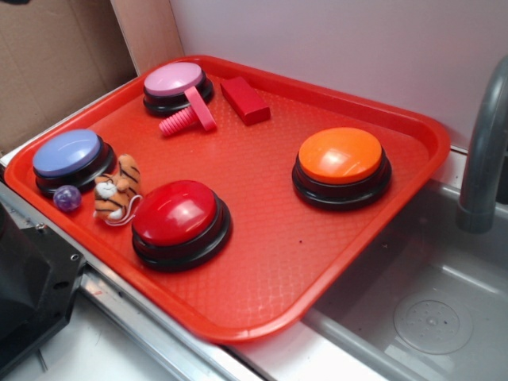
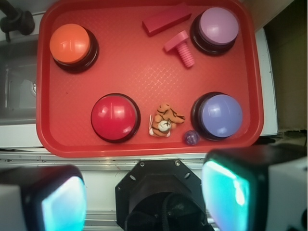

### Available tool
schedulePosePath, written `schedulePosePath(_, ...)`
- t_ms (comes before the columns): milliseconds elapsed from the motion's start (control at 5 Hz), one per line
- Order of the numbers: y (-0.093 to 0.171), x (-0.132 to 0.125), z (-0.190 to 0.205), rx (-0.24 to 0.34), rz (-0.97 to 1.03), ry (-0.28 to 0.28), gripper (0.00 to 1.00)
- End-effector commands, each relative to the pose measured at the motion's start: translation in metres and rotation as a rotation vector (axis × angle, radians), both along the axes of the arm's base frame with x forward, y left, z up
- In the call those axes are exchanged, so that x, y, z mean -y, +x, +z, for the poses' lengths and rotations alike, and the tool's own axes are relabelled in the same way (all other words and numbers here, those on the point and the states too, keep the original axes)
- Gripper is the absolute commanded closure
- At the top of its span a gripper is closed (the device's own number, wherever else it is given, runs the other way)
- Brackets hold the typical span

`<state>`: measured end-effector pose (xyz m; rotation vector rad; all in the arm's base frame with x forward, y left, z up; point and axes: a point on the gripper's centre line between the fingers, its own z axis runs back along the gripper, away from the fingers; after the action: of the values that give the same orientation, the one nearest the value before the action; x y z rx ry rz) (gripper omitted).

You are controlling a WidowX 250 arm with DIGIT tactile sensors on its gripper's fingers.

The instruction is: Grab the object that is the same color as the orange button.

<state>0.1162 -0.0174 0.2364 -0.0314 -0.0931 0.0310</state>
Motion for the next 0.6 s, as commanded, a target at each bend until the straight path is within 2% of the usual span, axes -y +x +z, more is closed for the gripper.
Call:
schedulePosePath(0, 0.000, 0.000, 0.000, 0.000, 0.000, 0.000, 0.00)
schedulePosePath(400, 0.019, -0.030, -0.061, -0.080, 0.179, -0.032, 0.00)
